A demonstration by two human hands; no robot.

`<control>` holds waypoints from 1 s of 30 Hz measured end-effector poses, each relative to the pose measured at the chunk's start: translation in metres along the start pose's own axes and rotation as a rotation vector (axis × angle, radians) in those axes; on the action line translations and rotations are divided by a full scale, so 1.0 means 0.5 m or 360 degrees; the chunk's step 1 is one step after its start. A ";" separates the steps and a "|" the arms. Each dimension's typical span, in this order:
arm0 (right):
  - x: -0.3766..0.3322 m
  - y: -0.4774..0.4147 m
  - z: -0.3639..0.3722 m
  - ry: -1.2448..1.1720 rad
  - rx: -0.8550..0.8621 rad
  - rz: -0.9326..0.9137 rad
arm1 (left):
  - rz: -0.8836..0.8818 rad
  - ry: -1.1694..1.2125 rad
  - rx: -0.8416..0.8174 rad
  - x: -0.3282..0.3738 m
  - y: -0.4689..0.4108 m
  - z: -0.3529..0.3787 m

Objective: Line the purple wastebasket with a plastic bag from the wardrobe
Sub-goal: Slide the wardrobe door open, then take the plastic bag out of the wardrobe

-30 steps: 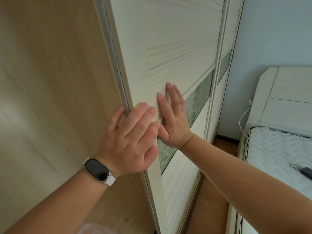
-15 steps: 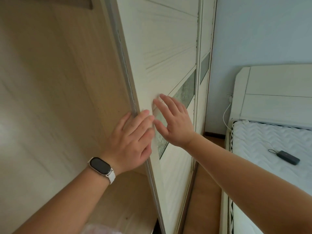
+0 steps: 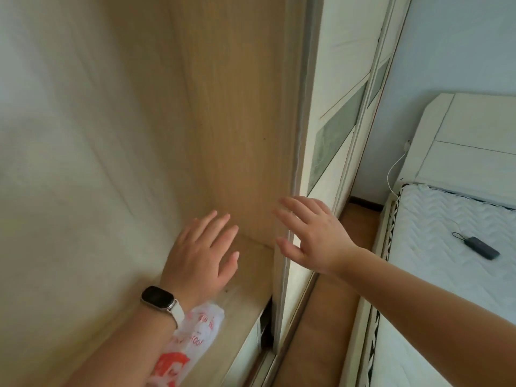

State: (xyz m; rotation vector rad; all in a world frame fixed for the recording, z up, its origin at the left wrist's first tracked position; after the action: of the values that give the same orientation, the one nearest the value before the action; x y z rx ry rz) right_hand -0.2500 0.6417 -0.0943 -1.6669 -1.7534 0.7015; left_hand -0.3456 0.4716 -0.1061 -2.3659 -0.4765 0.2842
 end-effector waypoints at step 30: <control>-0.509 0.205 0.739 -0.0856 -0.1303 -0.0738 | -0.2029 -0.0176 -0.0778 -0.316 0.853 0.236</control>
State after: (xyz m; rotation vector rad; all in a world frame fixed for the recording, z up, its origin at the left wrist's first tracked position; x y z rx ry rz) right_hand -0.4497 0.4072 -0.4363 -1.4889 -2.9714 0.2094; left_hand -0.4174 0.1824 -0.4694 -1.9637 -2.1120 -0.3363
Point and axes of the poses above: each hand's wrist, its own y-axis away from the middle knuckle, its own z-axis out of the palm, x = y × z, the point moved 7 cm from there along -y, towards the middle knuckle, and after that the axes turned 13 degrees about x, right-handed, at the moved point
